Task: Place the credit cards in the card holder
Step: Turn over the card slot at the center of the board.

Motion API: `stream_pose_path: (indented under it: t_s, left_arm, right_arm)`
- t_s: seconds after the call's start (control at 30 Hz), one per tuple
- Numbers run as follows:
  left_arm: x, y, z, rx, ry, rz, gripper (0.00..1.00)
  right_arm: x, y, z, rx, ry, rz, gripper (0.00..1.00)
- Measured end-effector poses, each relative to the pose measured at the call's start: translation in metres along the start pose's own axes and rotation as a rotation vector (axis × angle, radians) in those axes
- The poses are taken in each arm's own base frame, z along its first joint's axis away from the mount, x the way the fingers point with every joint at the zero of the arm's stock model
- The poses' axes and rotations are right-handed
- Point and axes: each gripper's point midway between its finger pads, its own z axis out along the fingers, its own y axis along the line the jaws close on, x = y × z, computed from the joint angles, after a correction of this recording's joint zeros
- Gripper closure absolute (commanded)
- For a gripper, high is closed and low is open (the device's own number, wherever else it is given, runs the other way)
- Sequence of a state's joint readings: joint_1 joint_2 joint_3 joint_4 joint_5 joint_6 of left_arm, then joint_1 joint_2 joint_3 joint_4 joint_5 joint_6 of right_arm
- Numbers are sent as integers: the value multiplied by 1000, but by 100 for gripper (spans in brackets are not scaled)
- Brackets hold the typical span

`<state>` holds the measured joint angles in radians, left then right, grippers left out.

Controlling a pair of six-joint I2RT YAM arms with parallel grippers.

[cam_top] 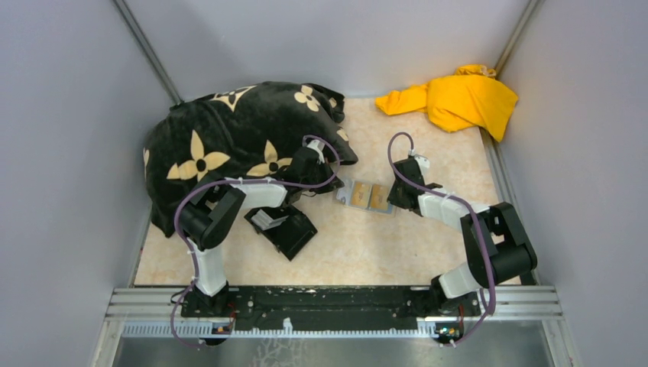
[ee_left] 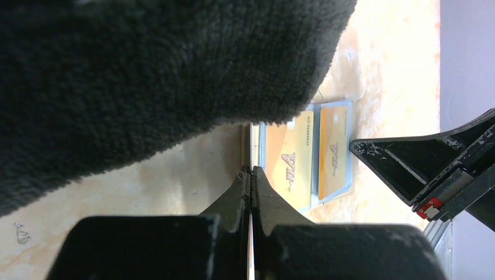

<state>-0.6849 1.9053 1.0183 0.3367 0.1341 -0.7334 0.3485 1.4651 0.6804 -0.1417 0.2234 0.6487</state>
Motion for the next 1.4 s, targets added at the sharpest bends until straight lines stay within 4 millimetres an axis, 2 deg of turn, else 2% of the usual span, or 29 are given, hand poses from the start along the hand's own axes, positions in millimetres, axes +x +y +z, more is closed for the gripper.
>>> stream_pose_path:
  t_s: [0.63,1.4]
  left_arm:
    - [2,-9,-2,46,13,-3,100]
    - [1,-4,-2,26,3,-4,100]
  right_arm:
    - [0,0,0,0,1,0,100]
    - [0,0,0,-1,0,0,100]
